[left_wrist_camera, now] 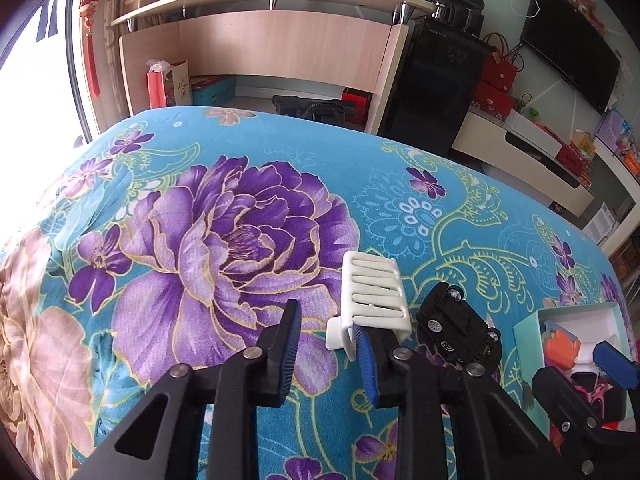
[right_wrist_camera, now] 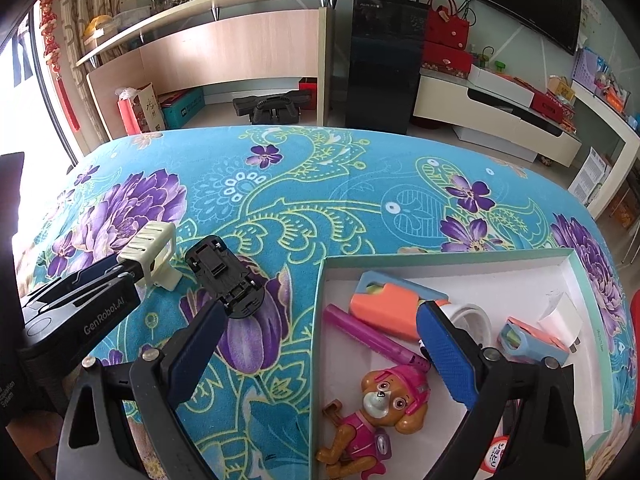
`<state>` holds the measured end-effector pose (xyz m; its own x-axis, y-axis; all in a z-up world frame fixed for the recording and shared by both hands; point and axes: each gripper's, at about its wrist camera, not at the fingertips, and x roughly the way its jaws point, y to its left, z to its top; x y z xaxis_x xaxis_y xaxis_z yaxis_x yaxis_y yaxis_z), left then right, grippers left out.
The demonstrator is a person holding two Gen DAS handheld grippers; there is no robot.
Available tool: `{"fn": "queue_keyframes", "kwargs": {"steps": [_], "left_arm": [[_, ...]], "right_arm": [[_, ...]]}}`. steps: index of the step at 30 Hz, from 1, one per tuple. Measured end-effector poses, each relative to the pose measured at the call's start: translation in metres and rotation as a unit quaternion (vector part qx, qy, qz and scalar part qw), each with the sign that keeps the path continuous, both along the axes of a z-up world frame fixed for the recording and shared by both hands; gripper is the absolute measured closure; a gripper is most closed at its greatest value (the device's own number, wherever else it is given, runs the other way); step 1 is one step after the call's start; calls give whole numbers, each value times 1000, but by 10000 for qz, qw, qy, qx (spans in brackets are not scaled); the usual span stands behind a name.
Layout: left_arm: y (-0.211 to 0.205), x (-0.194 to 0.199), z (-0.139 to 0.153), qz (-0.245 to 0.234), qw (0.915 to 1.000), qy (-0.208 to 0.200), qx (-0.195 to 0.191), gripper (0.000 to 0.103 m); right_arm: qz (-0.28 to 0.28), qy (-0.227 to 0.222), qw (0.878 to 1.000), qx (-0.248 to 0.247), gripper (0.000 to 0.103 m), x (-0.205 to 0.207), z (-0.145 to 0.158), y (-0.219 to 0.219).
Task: Organize rigid objects
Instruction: 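Hold the white holder with the left tool while the right grasps the black toy car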
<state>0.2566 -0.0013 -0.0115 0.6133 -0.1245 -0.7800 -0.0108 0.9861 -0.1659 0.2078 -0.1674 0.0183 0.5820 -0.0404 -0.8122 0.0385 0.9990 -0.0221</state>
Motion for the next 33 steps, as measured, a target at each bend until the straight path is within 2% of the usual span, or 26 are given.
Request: {"fn": "queue_keyframes", "kwargs": {"steps": [2,5,11,15,16,19,22,25,33], "left_arm": [[4,-1,1,41,10000,-17,-34,88],[10,-3,5,164,9998,-68,13,94],[31,-8,8,454,9989,-43,-71,95],[44,-10,8,635,9979,78,-115,95],[48,-11,7,675,9976,106,-143,95],[55,-11,5,742,9969,175,-210,95],[58,-10,3,720,9969,189,-258,95],[56,-7,1,677,9972,203,-247,95],[60,-2,-3,687,9967,207,-374,95]], "right_arm": [[57,-6,10000,17,7,1,-1,3],[179,-54,9998,19,7,2,-3,11],[446,-154,9988,106,7,7,-7,31],[629,-194,9978,-94,7,10,-13,46],[653,-195,9976,-103,9,11,-15,49],[697,-177,9974,-50,29,15,-19,54],[716,-125,9973,-83,31,19,-25,57],[689,-42,9975,-150,38,24,-33,58],[634,142,9977,-190,40,36,-47,58]]}}
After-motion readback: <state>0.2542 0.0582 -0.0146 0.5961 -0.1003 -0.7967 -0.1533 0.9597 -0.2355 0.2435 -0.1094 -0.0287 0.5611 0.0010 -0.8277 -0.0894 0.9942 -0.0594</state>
